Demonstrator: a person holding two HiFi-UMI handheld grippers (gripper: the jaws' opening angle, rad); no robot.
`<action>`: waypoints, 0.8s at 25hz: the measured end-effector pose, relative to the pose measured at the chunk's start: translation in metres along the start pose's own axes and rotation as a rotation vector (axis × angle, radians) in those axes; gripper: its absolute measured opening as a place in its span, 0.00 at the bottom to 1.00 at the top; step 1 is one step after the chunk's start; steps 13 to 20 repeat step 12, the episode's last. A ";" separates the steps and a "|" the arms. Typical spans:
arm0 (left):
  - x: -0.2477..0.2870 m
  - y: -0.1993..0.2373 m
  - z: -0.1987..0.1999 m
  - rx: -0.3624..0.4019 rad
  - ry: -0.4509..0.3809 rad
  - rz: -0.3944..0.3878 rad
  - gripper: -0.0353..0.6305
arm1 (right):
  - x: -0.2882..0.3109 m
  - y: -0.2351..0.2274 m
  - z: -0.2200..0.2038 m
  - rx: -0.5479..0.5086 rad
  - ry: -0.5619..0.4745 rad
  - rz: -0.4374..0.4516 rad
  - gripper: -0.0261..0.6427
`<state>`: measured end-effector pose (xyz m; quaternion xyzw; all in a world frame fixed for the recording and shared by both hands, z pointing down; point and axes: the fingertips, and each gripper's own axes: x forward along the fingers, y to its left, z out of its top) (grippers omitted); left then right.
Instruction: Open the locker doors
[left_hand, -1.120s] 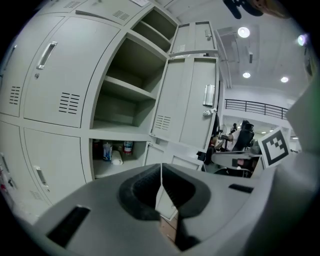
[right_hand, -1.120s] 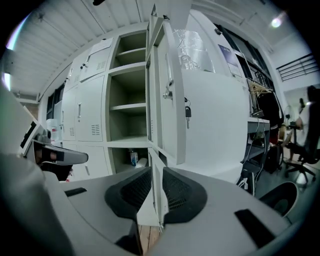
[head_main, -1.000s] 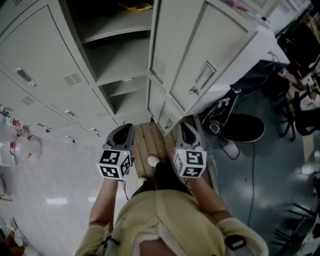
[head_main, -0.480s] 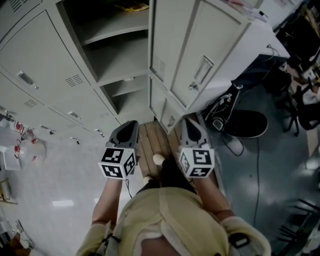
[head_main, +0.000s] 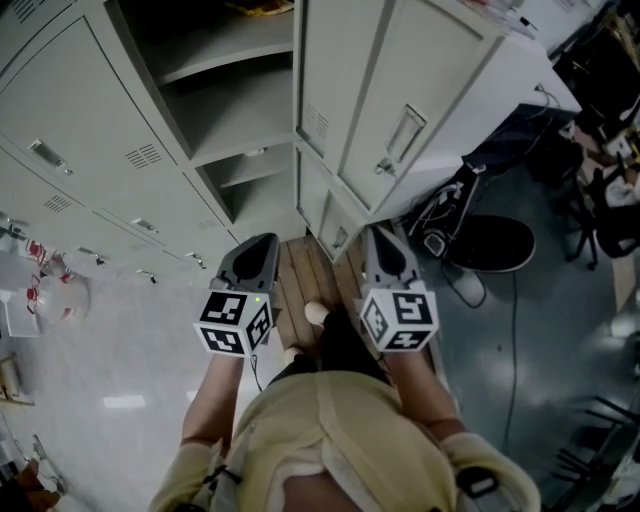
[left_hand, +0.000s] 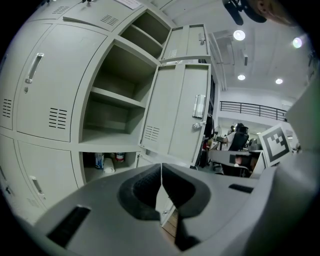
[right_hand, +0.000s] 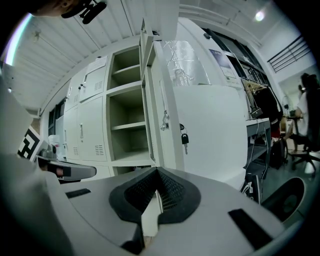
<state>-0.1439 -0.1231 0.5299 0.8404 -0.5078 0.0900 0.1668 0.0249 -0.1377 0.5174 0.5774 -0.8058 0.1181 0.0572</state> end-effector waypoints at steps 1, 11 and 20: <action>0.001 -0.001 0.000 -0.002 -0.001 -0.001 0.06 | 0.000 0.001 0.002 -0.007 -0.001 0.006 0.04; 0.000 -0.005 0.001 -0.015 -0.012 0.000 0.06 | 0.000 0.004 0.005 -0.044 -0.002 0.018 0.04; 0.001 -0.005 0.002 -0.016 -0.014 0.001 0.06 | -0.001 0.004 0.005 -0.046 -0.001 0.019 0.04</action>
